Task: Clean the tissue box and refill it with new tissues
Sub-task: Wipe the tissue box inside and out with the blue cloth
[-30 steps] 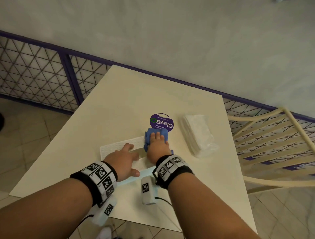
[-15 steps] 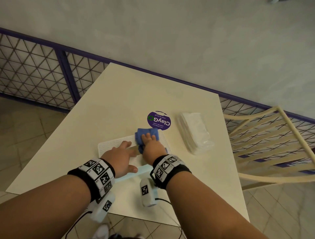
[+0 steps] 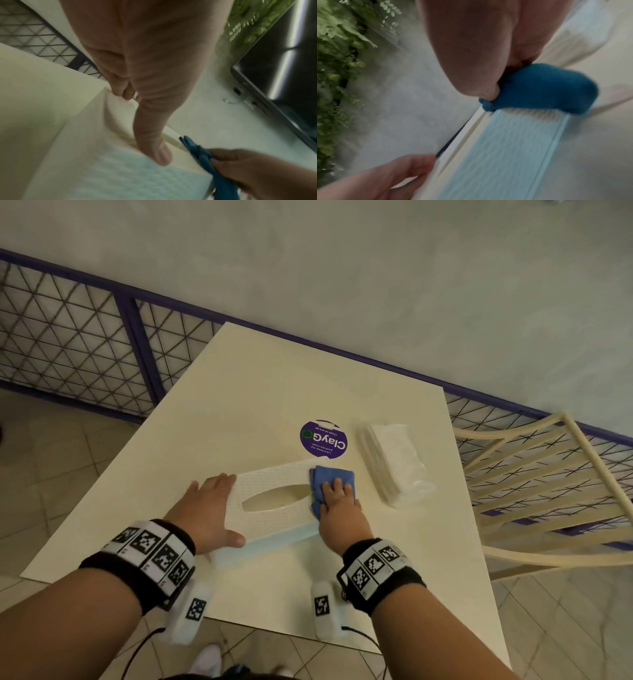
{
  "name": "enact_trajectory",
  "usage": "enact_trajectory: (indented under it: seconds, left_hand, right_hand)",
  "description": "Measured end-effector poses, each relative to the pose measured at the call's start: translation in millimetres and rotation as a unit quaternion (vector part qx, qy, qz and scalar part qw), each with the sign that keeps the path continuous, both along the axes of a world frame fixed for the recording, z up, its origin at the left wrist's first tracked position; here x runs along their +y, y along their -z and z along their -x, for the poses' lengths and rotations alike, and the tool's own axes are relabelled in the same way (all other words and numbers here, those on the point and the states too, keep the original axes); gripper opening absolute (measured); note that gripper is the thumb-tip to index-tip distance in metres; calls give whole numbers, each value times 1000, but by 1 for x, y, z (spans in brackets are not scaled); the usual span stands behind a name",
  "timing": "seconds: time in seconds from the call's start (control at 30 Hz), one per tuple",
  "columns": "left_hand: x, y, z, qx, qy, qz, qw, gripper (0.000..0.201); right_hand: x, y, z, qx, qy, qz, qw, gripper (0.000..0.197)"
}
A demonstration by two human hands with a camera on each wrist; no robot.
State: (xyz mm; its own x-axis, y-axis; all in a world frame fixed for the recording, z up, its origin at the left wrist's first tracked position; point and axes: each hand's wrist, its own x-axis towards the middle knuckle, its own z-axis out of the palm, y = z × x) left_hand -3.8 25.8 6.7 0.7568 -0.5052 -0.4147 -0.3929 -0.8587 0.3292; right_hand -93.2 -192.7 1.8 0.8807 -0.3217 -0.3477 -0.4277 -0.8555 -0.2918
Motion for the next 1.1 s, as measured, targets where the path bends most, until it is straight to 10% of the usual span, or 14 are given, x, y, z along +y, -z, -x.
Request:
enact_trajectory:
  seconds: [0.3,0.6,0.93,1.1]
  left_hand:
    - [3,2,-7,-1,13,16,1000,124]
    - [13,1,-14,13,44,-6,999,128]
    - [8,1,-9,-9,45,4,999,120]
    - [11,-1,-12,-1,43,-13,999,126]
  right_hand:
    - [84,6,-10,-17,-241,-95,966,50]
    - [-34,13,12,-37,-85,-48,995,49]
    - [67,6,-18,-30,-369,-58,927,47]
    - [13,11,7,-31,-224,-133,965,49]
